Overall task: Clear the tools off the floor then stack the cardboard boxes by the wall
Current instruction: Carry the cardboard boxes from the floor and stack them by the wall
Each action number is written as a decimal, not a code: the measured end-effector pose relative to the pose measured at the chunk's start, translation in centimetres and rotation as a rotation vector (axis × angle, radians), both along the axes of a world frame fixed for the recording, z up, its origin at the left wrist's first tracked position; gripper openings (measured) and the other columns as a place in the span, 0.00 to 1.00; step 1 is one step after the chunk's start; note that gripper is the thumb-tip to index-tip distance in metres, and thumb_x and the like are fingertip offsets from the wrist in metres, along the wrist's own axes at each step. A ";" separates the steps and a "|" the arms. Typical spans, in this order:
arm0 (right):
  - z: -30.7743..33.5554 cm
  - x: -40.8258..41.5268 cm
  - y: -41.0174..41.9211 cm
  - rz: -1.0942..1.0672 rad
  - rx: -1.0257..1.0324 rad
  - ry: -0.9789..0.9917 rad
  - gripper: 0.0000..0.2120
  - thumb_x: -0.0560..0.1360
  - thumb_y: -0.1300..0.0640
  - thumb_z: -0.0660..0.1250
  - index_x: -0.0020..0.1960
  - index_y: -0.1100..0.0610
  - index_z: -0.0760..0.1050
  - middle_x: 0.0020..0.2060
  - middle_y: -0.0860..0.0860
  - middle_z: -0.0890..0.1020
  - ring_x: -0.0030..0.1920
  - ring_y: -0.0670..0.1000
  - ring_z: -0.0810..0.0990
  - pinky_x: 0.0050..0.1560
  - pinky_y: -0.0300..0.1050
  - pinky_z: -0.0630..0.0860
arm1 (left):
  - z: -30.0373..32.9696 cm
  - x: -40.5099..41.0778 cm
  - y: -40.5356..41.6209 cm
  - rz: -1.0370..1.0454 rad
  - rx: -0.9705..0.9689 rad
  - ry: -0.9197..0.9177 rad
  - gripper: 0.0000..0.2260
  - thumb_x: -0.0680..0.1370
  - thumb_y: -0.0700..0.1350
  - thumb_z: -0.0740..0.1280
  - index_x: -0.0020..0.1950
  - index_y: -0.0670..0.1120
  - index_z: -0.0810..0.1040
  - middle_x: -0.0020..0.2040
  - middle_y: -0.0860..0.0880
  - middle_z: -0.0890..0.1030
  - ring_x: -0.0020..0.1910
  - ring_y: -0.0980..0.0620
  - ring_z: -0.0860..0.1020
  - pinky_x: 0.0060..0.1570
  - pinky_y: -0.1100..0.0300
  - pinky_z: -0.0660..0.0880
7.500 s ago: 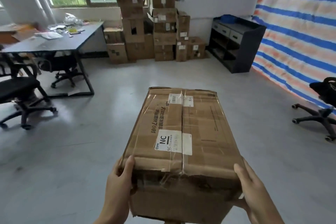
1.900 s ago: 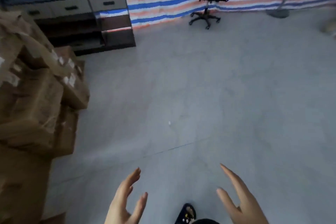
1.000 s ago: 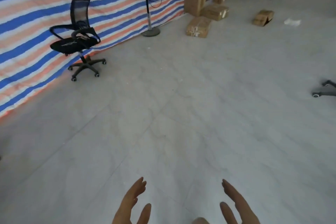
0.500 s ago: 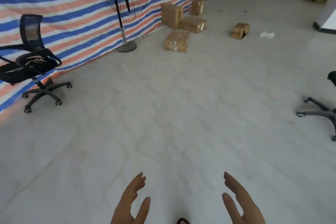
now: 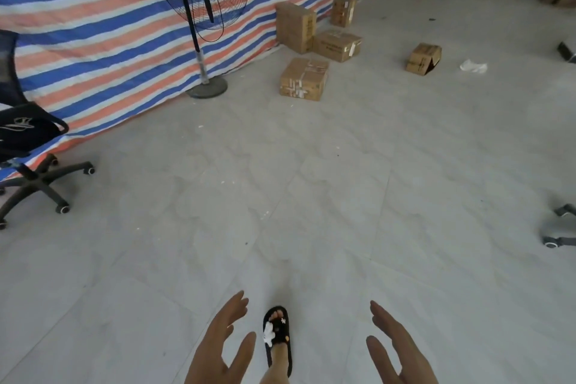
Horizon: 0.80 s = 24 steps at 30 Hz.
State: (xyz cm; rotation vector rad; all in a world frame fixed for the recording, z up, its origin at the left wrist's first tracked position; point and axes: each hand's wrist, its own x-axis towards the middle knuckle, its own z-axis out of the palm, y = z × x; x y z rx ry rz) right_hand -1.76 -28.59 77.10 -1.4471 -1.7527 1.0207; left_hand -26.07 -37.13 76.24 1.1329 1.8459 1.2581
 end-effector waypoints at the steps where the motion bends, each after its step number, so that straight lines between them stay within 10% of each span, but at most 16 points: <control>1: 0.3 -1.2 2.7 0.000 -0.015 0.000 0.25 0.57 0.17 0.50 0.54 0.15 0.56 0.55 0.15 0.64 0.55 0.21 0.67 0.49 0.28 0.66 | 0.2 -1.4 2.8 -0.008 0.011 0.027 0.29 0.72 0.48 0.70 0.57 0.81 0.63 0.58 0.74 0.72 0.58 0.71 0.73 0.56 0.66 0.70; 20: 1.0 -15.4 45.7 -0.007 -0.145 0.007 0.26 0.57 0.17 0.51 0.54 0.16 0.58 0.55 0.16 0.65 0.57 0.23 0.68 0.51 0.28 0.67 | 0.4 -17.1 45.7 0.010 -0.052 0.059 0.23 0.65 0.64 0.62 0.58 0.81 0.61 0.58 0.76 0.71 0.58 0.72 0.73 0.53 0.70 0.68; 24: 2.0 -17.1 58.9 0.048 -0.144 -0.024 0.20 0.68 0.38 0.58 0.54 0.16 0.58 0.58 0.23 0.69 0.57 0.24 0.68 0.58 0.36 0.66 | 0.7 -18.8 57.2 0.046 -0.018 0.041 0.21 0.74 0.56 0.66 0.58 0.79 0.64 0.58 0.74 0.73 0.58 0.70 0.73 0.55 0.70 0.71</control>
